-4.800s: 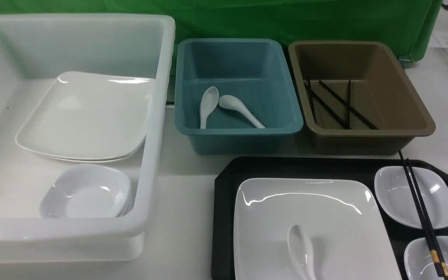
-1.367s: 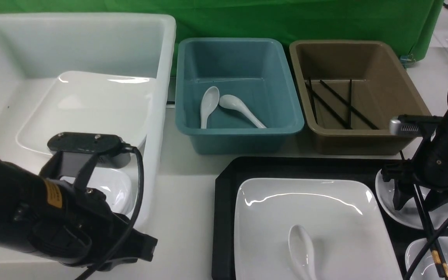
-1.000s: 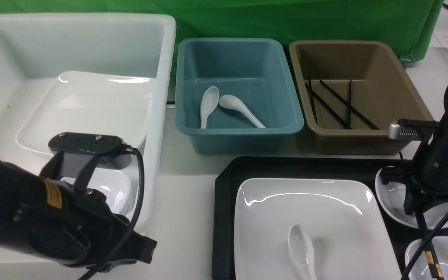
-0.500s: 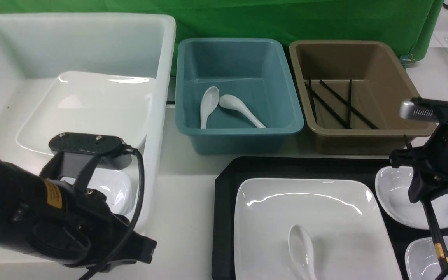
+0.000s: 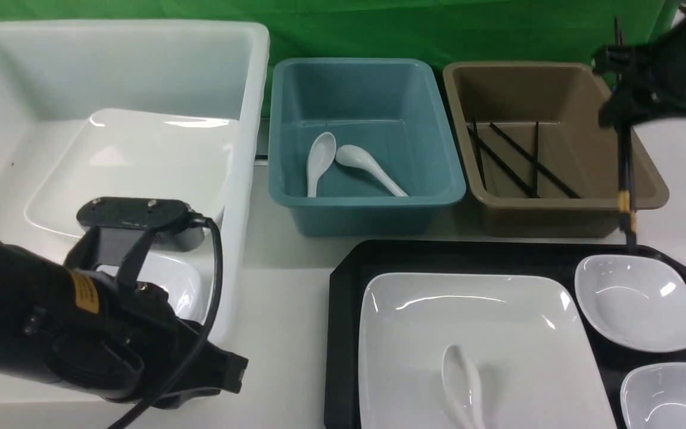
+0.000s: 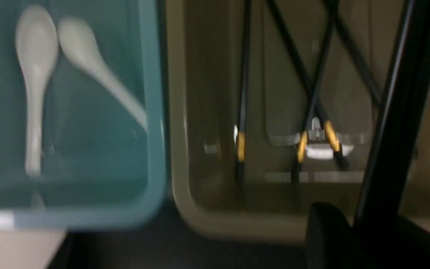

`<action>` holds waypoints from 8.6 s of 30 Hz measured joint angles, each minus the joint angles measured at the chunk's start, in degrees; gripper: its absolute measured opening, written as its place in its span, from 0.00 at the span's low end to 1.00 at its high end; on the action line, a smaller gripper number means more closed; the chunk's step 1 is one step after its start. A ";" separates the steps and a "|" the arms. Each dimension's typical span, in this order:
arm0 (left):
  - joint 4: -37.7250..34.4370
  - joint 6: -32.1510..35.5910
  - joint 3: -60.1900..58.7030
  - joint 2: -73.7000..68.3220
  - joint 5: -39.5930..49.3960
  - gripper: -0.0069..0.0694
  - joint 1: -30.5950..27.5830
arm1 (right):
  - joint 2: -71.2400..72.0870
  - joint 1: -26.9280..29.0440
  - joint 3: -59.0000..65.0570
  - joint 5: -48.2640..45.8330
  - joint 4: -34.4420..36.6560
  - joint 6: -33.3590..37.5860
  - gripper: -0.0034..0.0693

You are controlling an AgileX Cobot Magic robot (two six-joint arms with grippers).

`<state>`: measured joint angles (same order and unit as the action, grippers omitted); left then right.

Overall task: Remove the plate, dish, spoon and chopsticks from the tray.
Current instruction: Use the right arm to put the chopsticks into the small storage box on the right, then use the left arm to grab a soup spoon from the plate, then use the left arm to put the soup spoon into the small storage box in the middle, then use the right arm to grab a small plate from the dinner plate, then use the right arm to put the small plate into the large storage box on the left, then use the right arm to grab a small plate from the dinner plate

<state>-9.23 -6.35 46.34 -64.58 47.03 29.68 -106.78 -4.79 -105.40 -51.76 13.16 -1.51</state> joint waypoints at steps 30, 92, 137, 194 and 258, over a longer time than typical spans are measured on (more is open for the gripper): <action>-1.47 0.66 14.72 -7.07 6.94 0.10 6.11 | -18.07 0.02 -27.99 -13.05 -0.80 2.52 0.14; 15.90 -14.29 62.41 -45.87 9.01 0.23 9.47 | 40.55 -2.82 33.06 -10.92 -13.16 4.31 0.41; 7.95 -1.06 46.41 -29.15 22.44 0.10 4.30 | 37.04 -6.25 54.66 -5.73 -10.70 9.13 0.54; 7.80 -8.04 19.68 -0.79 17.32 0.11 -34.83 | 12.43 -36.51 1.28 -1.71 -6.76 12.36 0.14; -2.05 5.96 15.54 1.50 12.27 0.11 -6.28 | 14.35 -5.72 42.10 -0.46 -18.37 12.84 0.63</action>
<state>-11.29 -0.39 61.87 -63.08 59.30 23.39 -92.43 -10.52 -63.30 -52.21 -5.21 11.33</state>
